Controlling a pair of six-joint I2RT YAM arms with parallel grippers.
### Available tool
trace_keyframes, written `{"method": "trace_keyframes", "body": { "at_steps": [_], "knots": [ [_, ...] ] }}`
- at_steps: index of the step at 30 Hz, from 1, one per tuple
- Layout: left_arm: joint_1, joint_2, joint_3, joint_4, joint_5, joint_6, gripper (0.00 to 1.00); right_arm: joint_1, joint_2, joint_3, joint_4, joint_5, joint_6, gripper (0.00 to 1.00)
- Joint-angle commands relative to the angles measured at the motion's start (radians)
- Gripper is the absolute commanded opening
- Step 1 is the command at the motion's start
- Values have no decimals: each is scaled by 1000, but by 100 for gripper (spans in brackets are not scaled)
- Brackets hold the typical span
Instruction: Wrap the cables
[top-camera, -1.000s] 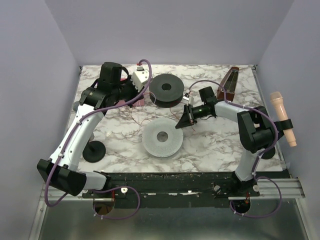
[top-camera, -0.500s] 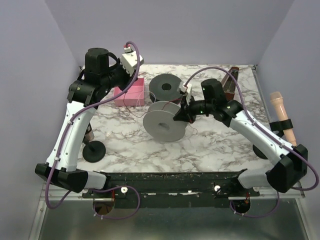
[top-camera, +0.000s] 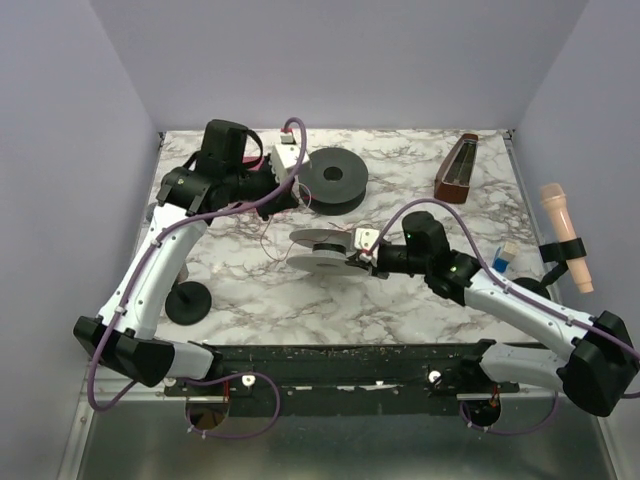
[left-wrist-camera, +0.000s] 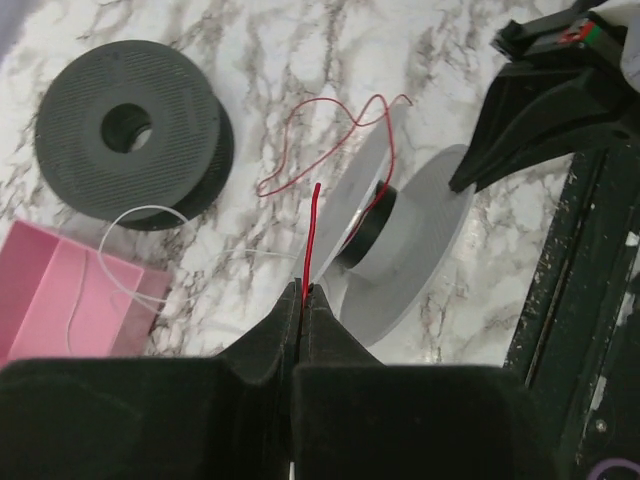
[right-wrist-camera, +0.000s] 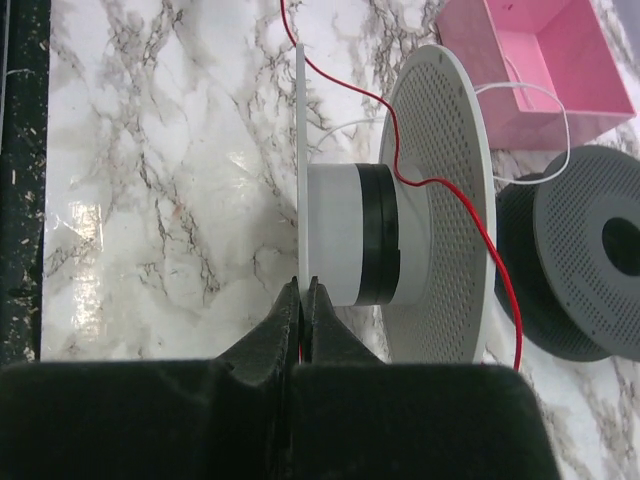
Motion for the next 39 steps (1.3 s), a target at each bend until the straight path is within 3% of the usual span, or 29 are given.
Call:
{"method": "trace_keyframes", "body": {
  "at_steps": [1, 4, 8, 10, 15, 17, 20, 23, 25, 29, 32, 36, 39],
  "knots": [
    [-77, -6, -29, -125, 74, 109, 0, 27, -28, -32, 62, 23, -121, 1],
    [-86, -1, 2, -182, 71, 160, 0, 27, -47, -20, 9, 11, -116, 1],
    [-38, 19, 208, -76, -218, 81, 0, 21, -83, 49, -86, 40, -32, 1],
    [-13, 57, 400, 48, -326, 10, 0, 12, -56, 112, -171, 32, -13, 1],
    [-8, 233, 900, 276, -310, -189, 0, 9, 25, 168, -239, -17, -9, 1],
    [-8, 283, 1017, 368, -358, -251, 0, 10, 21, 166, -228, -64, -9, 1],
    [-8, 316, 1054, 448, -531, -205, 0, 10, 9, 161, -219, -109, -12, 1],
    [-7, 318, 952, 560, -760, -70, 0, 12, 13, 175, -263, -181, -39, 1],
    [-5, 315, 883, 602, -805, 22, 0, 12, 16, 192, -288, -224, -39, 1],
    [-2, 263, 789, 399, -651, 16, 0, 12, -19, 162, -250, -200, -33, 1],
    [-2, 191, 689, 155, -375, -6, 0, 10, -60, 88, -170, -149, -58, 1],
    [-19, 103, 518, -166, 52, 143, 0, 10, -51, 74, -162, -136, -73, 1],
    [-95, 50, 360, -292, 91, 229, 0, 12, -44, 76, -162, -149, -81, 1]
  ]
}}
